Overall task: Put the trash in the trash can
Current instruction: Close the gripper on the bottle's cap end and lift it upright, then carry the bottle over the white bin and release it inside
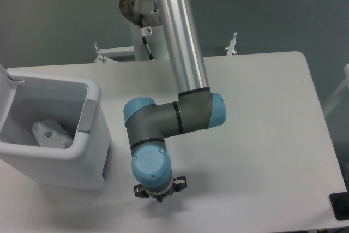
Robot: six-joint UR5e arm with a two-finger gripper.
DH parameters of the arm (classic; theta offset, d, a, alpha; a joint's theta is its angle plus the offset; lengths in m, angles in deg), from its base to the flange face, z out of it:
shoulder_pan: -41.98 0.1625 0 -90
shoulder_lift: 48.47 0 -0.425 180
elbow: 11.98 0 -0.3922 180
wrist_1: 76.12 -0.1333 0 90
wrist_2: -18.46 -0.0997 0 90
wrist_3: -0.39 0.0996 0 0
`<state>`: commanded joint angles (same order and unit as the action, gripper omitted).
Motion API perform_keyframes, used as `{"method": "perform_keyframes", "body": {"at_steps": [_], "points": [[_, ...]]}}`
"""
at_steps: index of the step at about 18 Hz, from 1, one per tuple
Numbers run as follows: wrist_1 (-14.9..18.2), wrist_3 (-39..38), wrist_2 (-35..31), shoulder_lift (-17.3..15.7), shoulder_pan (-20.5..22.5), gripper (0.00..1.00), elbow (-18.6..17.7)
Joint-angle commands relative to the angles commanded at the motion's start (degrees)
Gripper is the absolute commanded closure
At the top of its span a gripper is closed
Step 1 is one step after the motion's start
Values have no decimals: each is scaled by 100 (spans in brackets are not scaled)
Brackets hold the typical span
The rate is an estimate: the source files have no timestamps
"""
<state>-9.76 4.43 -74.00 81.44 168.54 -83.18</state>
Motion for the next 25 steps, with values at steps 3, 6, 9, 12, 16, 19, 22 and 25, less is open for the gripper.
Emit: {"method": "perform_keyframes", "body": {"at_steps": [3,6,9,12,16,19,22,25], "points": [[-218,0,360,-308,35,98,79],[-702,-227,746,-458,105,98,307],[-817,-351,1001,-519,210,97,737],[-835,-431,1642,-721,404,97,1080],[-1237,-474,2494,-1108,545,97,1248],[-1511,-764,2926,-1310,598,97,1248],[-1521,-852,3234,-1468,606,97,1222],[-1529,-1054,3419,-1670,606,97,1195]]}}
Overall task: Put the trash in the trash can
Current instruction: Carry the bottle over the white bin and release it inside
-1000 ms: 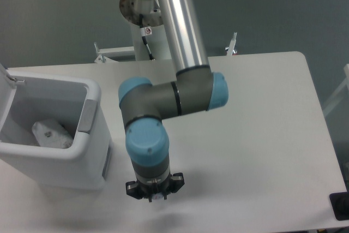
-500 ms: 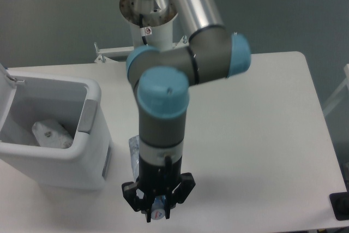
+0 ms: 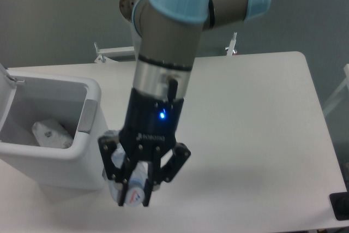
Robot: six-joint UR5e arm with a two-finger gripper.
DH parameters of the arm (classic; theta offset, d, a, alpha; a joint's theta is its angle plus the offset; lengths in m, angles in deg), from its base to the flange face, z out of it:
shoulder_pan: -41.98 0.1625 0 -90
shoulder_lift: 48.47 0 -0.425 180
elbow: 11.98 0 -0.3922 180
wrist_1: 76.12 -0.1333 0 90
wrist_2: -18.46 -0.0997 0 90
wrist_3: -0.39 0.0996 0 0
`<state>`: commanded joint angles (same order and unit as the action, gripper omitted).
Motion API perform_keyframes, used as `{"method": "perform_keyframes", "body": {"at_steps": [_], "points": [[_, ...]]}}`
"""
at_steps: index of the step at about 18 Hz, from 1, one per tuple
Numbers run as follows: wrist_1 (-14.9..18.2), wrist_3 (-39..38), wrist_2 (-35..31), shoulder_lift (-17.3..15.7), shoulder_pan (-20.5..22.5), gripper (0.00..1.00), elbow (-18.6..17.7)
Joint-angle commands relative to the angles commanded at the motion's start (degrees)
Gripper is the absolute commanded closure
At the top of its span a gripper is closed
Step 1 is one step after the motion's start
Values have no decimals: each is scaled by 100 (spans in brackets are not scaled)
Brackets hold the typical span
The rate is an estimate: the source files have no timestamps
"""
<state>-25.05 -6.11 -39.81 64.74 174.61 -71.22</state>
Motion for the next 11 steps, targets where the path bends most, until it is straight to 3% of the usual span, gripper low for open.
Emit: {"method": "perform_keyframes", "body": {"at_steps": [6,8,11], "points": [[-9,-352,299,-237,-123,97,-149],[-52,-326,299,-317,-272,97,-368],[-455,-238,238,-439,-623,97,-868]]}}
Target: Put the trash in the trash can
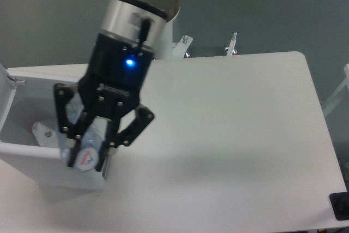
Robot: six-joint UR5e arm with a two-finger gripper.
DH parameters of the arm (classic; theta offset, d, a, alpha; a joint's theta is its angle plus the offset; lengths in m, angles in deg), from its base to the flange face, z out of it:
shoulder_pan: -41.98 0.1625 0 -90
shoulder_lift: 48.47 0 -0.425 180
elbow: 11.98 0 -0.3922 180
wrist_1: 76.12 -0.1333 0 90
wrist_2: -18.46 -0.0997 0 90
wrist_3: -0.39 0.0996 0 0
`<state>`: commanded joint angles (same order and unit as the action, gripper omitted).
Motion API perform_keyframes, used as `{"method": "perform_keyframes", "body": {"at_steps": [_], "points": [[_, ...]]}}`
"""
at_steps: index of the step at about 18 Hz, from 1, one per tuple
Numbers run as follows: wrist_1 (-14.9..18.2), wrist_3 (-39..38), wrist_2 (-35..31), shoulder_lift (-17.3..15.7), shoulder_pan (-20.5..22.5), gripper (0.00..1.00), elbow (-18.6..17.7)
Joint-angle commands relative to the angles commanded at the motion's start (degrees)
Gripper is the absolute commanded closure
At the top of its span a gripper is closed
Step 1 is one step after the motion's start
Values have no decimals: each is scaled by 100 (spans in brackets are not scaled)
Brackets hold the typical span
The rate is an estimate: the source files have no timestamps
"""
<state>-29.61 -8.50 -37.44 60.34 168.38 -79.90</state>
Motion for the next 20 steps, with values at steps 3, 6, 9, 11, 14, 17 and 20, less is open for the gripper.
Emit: {"method": "perform_keyframes", "body": {"at_steps": [3,6,9,11,14,17,20], "points": [[-405,158,-26,-71,-229,92,-415],[-424,307,-27,-45,-308,70,-485],[-424,493,-44,-88,-414,24,-643],[-424,493,-175,-132,-405,5,-626],[-415,493,-194,-220,-405,0,-644],[-406,493,-229,-220,-257,0,-670],[-388,519,-237,-422,173,0,-854]]}}
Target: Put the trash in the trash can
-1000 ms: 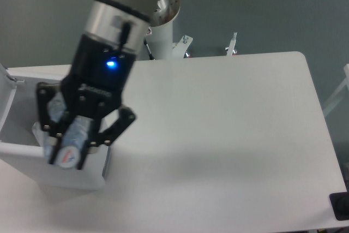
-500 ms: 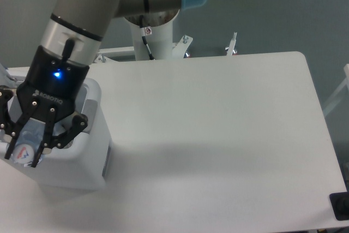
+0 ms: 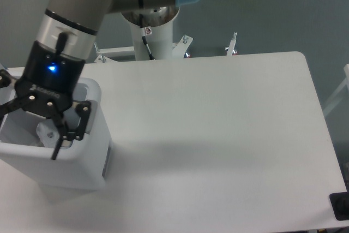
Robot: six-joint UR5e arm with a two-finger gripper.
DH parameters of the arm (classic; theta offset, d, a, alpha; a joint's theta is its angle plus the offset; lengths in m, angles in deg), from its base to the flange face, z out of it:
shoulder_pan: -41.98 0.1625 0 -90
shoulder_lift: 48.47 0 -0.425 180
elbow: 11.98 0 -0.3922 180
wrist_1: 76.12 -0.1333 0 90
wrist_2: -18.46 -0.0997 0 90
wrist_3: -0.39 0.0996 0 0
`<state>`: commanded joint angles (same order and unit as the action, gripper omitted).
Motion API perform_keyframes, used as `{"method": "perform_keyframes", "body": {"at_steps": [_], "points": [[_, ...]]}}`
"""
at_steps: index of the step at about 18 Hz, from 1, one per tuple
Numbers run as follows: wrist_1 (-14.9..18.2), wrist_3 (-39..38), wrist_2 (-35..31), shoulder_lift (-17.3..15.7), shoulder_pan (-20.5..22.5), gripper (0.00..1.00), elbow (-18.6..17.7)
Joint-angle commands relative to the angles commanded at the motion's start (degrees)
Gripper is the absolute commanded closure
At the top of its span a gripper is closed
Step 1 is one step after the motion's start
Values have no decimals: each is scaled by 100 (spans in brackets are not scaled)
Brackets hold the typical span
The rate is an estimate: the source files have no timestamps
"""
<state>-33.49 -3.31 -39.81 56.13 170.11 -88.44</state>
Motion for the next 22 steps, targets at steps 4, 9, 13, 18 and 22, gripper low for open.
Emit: {"method": "perform_keyframes", "body": {"at_steps": [4,9,13,18,22], "points": [[26,560,-17,-369,475,0,-561],[271,1975,-324,-1195,1292,0,-1554],[615,3363,-1132,-1504,1636,0,-2110],[1430,4700,-1862,-1425,1865,0,-2198],[2485,5877,-2503,-1355,1812,0,-2198]]}}
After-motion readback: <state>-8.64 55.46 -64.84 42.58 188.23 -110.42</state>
